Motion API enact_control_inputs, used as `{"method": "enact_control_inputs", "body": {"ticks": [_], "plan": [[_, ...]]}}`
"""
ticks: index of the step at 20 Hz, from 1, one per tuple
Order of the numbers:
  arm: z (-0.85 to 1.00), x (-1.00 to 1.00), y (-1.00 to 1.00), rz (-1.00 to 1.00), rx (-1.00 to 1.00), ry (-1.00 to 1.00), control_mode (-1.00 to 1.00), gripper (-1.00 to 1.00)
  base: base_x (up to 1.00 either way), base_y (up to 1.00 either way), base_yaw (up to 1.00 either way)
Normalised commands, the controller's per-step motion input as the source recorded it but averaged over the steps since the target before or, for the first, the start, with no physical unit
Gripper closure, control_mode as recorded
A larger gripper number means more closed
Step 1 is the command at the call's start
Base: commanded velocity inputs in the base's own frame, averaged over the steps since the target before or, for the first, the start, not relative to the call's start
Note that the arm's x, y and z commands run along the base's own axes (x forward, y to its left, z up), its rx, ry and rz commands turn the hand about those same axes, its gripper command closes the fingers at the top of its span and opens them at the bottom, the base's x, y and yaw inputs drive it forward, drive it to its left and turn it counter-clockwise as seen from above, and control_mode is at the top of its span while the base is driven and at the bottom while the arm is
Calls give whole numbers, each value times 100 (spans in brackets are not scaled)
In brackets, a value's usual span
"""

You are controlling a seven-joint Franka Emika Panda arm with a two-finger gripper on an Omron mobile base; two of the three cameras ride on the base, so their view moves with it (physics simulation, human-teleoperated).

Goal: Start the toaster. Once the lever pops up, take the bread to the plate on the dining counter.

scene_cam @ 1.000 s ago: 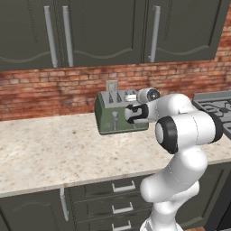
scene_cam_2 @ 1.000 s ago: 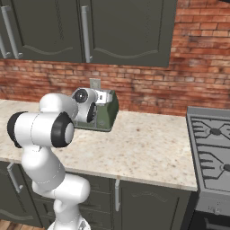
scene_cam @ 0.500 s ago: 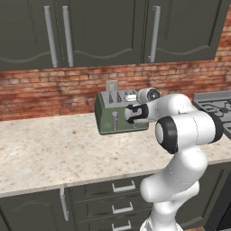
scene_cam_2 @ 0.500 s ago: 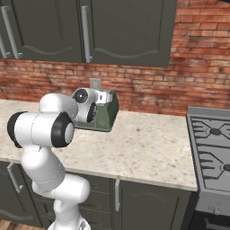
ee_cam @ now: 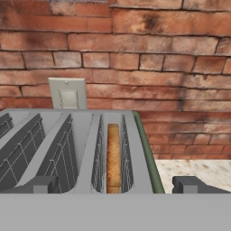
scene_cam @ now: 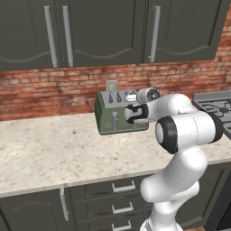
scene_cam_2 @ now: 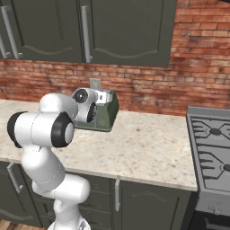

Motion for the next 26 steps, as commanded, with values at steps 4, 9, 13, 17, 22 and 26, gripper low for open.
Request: {"method": "enact_control_inputs", "body": {"ticks": [4, 9, 13, 17, 22, 26], "plan": [[0, 0, 0, 0, 0, 0, -100, -100, 0, 0, 0], [0, 0, 0, 0, 0, 0, -100, -100, 0, 0, 0], [0, 0, 0, 0, 0, 0, -100, -100, 0, 0, 0], [0, 0, 0, 0, 0, 0, -100, -100, 0, 0, 0], [0, 0, 0, 0, 0, 0, -100, -100, 0, 0, 0], [0, 0, 0, 0, 0, 0, -100, -100, 0, 0, 0]]}}
